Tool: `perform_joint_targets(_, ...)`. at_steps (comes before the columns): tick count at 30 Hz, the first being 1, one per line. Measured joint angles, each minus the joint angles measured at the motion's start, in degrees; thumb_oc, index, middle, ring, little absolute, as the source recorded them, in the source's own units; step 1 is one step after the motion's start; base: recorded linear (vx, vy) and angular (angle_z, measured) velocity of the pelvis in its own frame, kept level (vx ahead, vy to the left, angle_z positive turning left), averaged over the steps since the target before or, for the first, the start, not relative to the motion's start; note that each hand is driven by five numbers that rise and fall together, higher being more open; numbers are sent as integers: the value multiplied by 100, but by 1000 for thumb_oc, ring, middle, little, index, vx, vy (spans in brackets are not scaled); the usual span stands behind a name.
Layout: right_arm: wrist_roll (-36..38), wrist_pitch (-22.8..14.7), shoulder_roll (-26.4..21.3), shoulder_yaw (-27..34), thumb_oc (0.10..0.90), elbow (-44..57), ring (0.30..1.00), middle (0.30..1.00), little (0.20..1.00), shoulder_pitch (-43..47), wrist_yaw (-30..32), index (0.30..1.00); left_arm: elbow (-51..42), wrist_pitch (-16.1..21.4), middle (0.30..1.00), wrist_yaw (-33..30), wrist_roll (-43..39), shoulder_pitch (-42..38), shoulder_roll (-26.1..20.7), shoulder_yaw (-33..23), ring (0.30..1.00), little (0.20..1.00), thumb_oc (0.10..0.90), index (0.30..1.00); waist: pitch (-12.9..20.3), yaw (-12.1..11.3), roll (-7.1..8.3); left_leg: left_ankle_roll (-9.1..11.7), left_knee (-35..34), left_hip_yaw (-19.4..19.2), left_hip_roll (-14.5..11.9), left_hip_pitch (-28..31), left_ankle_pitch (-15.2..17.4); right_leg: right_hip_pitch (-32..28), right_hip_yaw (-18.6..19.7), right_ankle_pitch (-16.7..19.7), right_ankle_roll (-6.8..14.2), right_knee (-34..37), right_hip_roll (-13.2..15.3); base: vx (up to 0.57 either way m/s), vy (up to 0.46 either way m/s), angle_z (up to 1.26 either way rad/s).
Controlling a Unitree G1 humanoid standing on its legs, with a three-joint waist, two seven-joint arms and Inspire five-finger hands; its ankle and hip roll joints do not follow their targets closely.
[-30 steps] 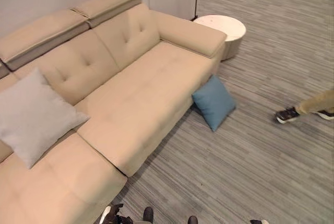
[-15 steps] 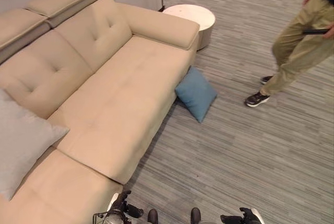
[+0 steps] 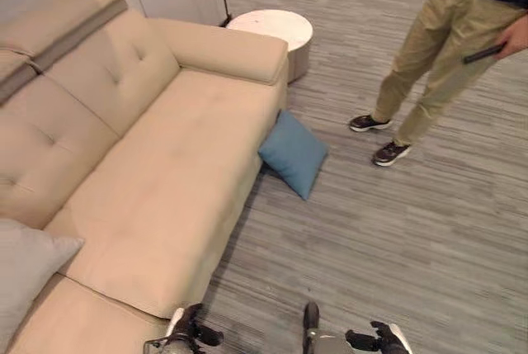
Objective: Pick up all the scattered cushions and arrange them neatly on the sofa.
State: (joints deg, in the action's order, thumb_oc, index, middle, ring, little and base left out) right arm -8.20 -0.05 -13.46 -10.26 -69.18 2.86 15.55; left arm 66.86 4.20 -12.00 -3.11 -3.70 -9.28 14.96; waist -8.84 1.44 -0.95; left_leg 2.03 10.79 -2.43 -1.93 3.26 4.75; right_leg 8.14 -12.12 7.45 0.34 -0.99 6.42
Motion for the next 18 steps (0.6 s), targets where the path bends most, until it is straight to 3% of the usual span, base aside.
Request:
perform_joint_targets(3, 5, -106, -15, -38, 800, 170, 900, 900, 900, 2, 70, 900, -29, 43, 900, 9, -154, -34, 113, -110, 900, 900, 800, 900, -32, -78, 36, 240, 2323, 165, -163, -1129, -245, -200, -15, -225, -268, 50, -115, 150, -269, -7)
perform_joint_targets(4, 5, -102, 5, -55, 800, 209, 900, 900, 900, -5, 103, 900, -47, 57, 900, 12, -141, -68, 117, -131, 900, 900, 800, 900, -57, -145, 63, 291, 2792, 190, -217, -1365, -328, -338, -8, -339, -403, 102, -185, 133, -118, -7)
perform_joint_targets(5, 6, -103, 27, -54, 800, 211, 900, 900, 900, -2, 116, 900, -48, 58, 900, 10, -138, -136, 117, -125, 900, 900, 800, 900, -99, -151, 130, 224, 2840, 235, -212, -1460, -247, -479, -11, -428, -492, 142, -218, 257, -109, -12)
perform_joint_targets(6, 6, -97, 34, -55, 800, 203, 900, 900, 900, -2, 118, 900, -44, 59, 900, 7, -139, -156, 115, -119, 900, 900, 800, 900, -121, -152, 167, 206, 2773, 231, -193, -1483, -234, -514, -22, -421, -481, 137, -221, 188, -60, 3)
perform_joint_targets(7, 9, -82, 51, -50, 800, 211, 900, 900, 900, 37, 123, 900, -80, 60, 900, 7, -142, -182, 119, -119, 900, 900, 800, 900, -169, -154, 223, 211, 2538, 200, -107, -1601, -206, -613, 16, -640, -536, 159, -275, 371, -92, 16)
perform_joint_targets(9, 16, -64, 28, -49, 800, 200, 900, 900, 900, -38, 170, 900, -106, 56, 900, 9, -194, -288, 117, -20, 900, 900, 800, 900, -269, -182, 274, 166, 1697, 166, 3, -1689, -205, -733, -49, -608, -606, 242, -328, 241, -31, 6)
perform_joint_targets(11, 20, -56, 44, -55, 800, 201, 900, 900, 900, -50, 229, 900, -179, 46, 900, -1, -184, -349, 101, 52, 900, 900, 800, 900, -317, -190, 323, 155, 519, 98, 150, -1657, -266, -956, -62, -581, -558, 506, -448, 387, -13, -6)
perform_joint_targets(13, 30, -18, 42, -50, 800, 152, 900, 900, 900, -76, 240, 900, -179, 40, 900, 6, -151, -350, 139, 64, 900, 900, 800, 900, -345, -224, 343, 205, -711, 168, 384, -1609, -554, -1158, -18, -678, -495, 632, -524, 317, -20, -2)
perform_joint_targets(16, 27, -22, 52, -55, 800, 92, 900, 900, 900, -41, 243, 900, -230, 45, 900, -1, -189, -402, 144, 46, 900, 900, 800, 900, -430, -371, 198, 304, -1055, 226, 476, -1773, -996, -1550, 168, -972, -458, 636, -694, 233, 22, -45)
perform_joint_targets(17, 25, -37, 45, -66, 800, 88, 900, 900, 900, -70, 242, 900, -226, 48, 900, -5, -191, -357, 142, 34, 900, 900, 800, 900, -368, -377, 98, 282, -903, 226, 458, -1766, -1061, -1732, 273, -1074, -297, 635, -734, 355, 89, -72)
perform_joint_targets(18, 22, -44, 27, -104, 800, 92, 900, 900, 900, -88, 243, 900, -209, 47, 900, -3, -192, -241, 149, 16, 900, 900, 800, 900, -291, -343, -28, 108, -931, 228, 409, -1608, -1248, -1907, 391, -1246, -170, 631, -782, 453, 139, -68)
